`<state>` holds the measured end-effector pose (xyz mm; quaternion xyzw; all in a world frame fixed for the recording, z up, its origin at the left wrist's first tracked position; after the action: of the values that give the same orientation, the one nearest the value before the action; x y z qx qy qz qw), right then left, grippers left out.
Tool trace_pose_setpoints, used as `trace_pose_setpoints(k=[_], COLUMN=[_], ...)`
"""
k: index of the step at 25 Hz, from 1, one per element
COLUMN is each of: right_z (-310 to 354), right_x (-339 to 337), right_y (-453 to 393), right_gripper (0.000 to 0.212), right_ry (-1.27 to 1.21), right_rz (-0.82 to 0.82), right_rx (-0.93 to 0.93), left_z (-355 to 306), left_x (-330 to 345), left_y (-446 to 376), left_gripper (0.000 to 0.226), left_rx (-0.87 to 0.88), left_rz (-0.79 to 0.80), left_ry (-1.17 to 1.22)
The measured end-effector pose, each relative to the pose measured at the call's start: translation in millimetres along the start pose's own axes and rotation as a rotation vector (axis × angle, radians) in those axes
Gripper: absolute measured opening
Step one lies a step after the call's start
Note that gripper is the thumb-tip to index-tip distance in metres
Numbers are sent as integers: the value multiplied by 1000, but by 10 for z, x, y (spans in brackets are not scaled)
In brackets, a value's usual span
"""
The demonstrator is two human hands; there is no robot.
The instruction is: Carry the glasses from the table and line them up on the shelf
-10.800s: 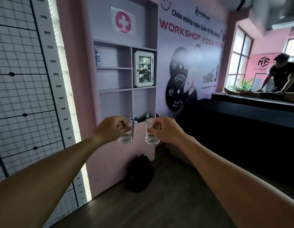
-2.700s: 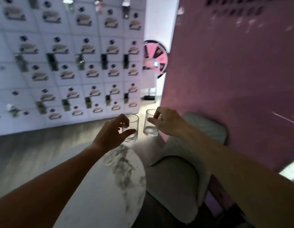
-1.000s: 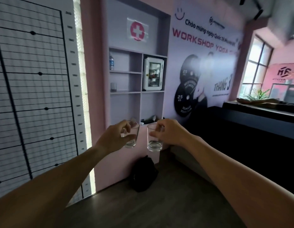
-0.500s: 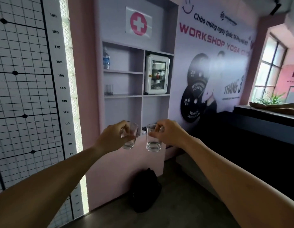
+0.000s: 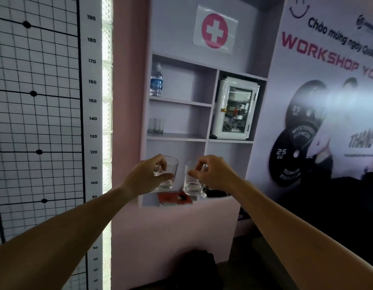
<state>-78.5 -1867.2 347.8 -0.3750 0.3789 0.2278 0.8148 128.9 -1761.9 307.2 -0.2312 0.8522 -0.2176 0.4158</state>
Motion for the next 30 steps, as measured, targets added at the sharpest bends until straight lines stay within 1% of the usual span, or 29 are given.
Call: trace_pose_setpoints(k=[4, 8, 12, 14, 16, 18, 20, 22, 25, 30], right_z=[-392, -688, -832, -890, -942, -1023, -1093, -1190, -1313, -1536], right_x=[303, 526, 588, 595, 629, 724, 818, 897, 1009, 1159], right_y=[-709, -1492, -2363, -2763, -3070, -3381, -3635, -3896, -4241, -4711], right_gripper=[27, 27, 27, 26, 26, 25, 24, 24, 23, 25], right_ry=[-18, -31, -40, -61, -97, -128, -136, -154, -150, -159], right_rz=[18, 19, -55, -127, -205, -235, -237, -219, -172, -79], right_rx=[-44, -66, -119, -130, -122, -131, -150, -163, -153, -190], left_z=[463, 934, 1366, 1542, 1657, 1795, 1913, 2019, 2136, 2336], left_x=[141, 215, 160, 136, 127, 152, 169, 213, 297, 474], left_y=[-524, -1147, -1944, -2304, -2559, -2792, -2966, -3140, -3356, -3638], left_gripper=[30, 29, 29, 27, 28, 27, 26, 27, 27, 26], left_rx=[-31, -10, -20, -32, -38, -46, -65, -83, -114, -183], left_rz=[-16, -52, -82, -102, -164, -243, -289, -299, -301, -324], left_ry=[-30, -45, -70, -86, -122, -172, -189, -210, -263, -371])
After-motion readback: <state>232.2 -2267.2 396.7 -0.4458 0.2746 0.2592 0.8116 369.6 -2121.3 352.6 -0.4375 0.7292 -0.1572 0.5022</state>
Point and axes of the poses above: each hand's wrist, its own y-axis away from the middle knuckle, its own x-axis out of the palm, z = x × y, the point moved 1 cm from there along -y, towards the middle knuckle, and after that the axes turned 1 degree about -x, right-handed, at the moved point
